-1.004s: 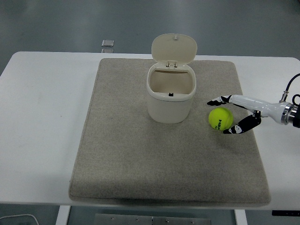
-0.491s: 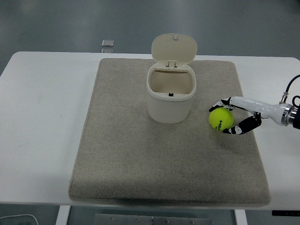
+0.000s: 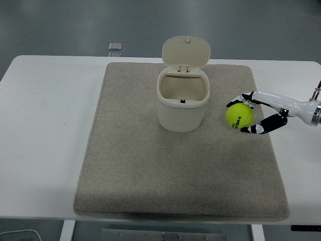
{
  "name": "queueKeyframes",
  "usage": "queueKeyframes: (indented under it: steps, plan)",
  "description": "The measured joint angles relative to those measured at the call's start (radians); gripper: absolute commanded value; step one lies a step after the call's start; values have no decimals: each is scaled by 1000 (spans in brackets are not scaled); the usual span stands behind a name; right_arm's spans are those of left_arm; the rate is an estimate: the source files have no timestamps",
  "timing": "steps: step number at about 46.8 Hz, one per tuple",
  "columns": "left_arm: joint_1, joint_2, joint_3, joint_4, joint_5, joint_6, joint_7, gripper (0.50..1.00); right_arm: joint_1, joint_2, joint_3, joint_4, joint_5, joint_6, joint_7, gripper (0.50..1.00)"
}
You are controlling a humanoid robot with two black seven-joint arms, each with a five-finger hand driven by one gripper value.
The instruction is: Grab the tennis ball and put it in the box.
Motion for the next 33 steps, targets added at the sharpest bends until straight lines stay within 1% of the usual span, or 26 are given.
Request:
queueKeyframes:
  steps: [8, 15, 20, 33]
  plan:
    - [0, 0, 0, 0, 0, 0, 0, 992, 60, -74, 1, 57, 31, 10, 46, 500]
    - [0, 0, 0, 0, 0, 0, 0, 992, 102, -89, 20, 67, 93, 57, 51, 500]
    - [0, 0, 0, 0, 0, 0, 0, 992, 111, -64, 42, 68, 102, 69, 48, 500]
    - [0, 0, 0, 0, 0, 0, 0, 992, 121, 76, 71, 79, 100, 59, 41, 500]
